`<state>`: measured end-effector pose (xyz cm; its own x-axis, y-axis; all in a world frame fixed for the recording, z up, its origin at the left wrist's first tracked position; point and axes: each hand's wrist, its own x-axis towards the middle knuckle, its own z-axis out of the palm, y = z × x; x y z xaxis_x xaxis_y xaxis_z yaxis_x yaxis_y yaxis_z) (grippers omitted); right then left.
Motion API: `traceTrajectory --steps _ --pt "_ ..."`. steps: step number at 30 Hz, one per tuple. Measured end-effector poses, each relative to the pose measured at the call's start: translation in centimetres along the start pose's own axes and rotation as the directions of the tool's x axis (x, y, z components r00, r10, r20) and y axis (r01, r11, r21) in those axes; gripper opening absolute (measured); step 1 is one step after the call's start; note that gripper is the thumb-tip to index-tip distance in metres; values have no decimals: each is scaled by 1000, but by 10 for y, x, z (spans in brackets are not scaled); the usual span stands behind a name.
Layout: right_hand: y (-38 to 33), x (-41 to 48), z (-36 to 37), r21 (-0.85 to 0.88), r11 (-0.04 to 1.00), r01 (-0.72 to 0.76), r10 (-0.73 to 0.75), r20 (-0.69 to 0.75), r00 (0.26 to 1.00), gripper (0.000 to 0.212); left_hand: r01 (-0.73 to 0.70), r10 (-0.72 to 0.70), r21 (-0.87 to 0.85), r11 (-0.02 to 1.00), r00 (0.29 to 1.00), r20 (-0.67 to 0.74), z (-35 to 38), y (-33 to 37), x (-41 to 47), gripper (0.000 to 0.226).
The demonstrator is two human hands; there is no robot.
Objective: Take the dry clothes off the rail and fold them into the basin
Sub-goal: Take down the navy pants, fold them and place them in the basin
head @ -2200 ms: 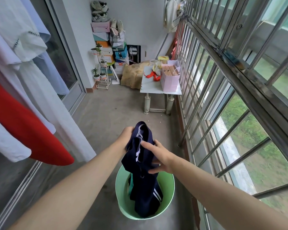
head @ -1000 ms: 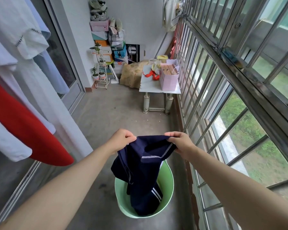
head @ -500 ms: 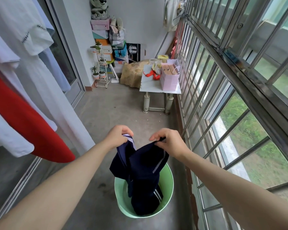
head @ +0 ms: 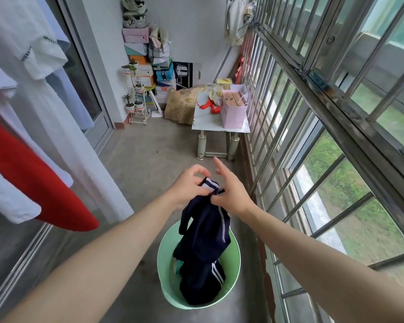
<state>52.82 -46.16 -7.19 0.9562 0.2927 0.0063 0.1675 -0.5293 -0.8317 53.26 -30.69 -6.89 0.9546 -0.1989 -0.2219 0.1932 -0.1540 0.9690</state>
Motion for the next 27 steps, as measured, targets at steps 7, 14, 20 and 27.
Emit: traceTrajectory --steps 7,14,20,27 --pt "9 8 4 46 988 -144 145 -20 989 59 -151 157 207 967 987 -17 1 6 -3 40" --pt "15 23 -2 356 880 -314 388 -157 908 13 -236 421 583 777 884 -202 -5 -20 -13 36" --pt "7 33 -2 391 871 -297 393 -192 899 10 -318 314 771 552 936 162 13 -49 -30 25" --pt "4 31 0 412 859 -303 416 -218 883 18 -195 -26 913 357 976 218 24 -74 -19 71"
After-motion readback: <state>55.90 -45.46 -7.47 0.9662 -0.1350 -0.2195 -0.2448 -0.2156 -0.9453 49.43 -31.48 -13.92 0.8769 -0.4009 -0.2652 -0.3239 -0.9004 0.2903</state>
